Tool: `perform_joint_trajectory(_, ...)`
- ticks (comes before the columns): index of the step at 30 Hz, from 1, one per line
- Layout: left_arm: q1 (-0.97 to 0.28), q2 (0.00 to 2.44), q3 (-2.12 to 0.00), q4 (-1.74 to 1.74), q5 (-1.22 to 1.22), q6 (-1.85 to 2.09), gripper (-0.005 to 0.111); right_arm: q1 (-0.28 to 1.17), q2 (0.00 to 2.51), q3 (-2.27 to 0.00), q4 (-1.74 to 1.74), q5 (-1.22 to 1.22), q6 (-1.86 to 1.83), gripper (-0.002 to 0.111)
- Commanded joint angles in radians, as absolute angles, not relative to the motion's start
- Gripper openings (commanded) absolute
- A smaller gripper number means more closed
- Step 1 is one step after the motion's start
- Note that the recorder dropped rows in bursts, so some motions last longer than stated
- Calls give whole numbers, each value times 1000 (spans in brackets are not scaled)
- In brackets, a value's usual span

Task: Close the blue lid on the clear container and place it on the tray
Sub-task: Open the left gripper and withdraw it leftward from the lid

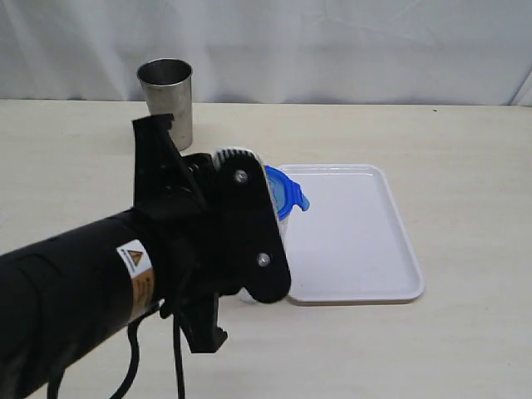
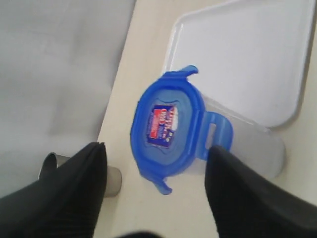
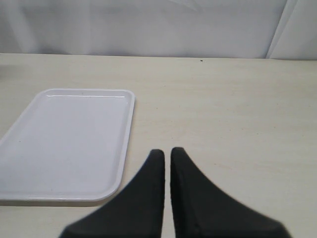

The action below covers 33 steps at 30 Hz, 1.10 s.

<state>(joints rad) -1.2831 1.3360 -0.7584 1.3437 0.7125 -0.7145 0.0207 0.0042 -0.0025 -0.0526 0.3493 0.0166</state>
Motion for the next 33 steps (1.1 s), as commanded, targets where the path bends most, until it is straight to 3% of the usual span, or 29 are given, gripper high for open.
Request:
perform_joint_trajectory(1,-1292,1251,-756,1371,725,-773,41,15,0,0,-60,345,13,5)
perform_joint_trajectory(5,-1253,1210,-756,1474,731,-897,3,15,0,0,-60,345,13,5)
perform_joint_trajectory(6,-1228,1207,-756,1500,729,-943,0,15,0,0,-60,345,13,5)
perform_joint_trajectory(9,-1090,1207,-756,1521,642,-1083,0,15,0,0,-60,345,13,5)
perform_joint_trajectory(16,-573,1207,-756,1475,-247,-1111,0,15,0,0,-60,345,13,5)
perform_joint_trajectory(23,-147,1237,-735,1438,-725,-1081,0,15,0,0,-60,345,13,5)
perform_joint_trajectory(27,-27,1338,-667,1420,-939,-917,0,15,0,0,-60,345,13,5)
perform_joint_trajectory(33,-7,1575,-632,1336,-1148,-578,0,15,0,0,-60,345,13,5)
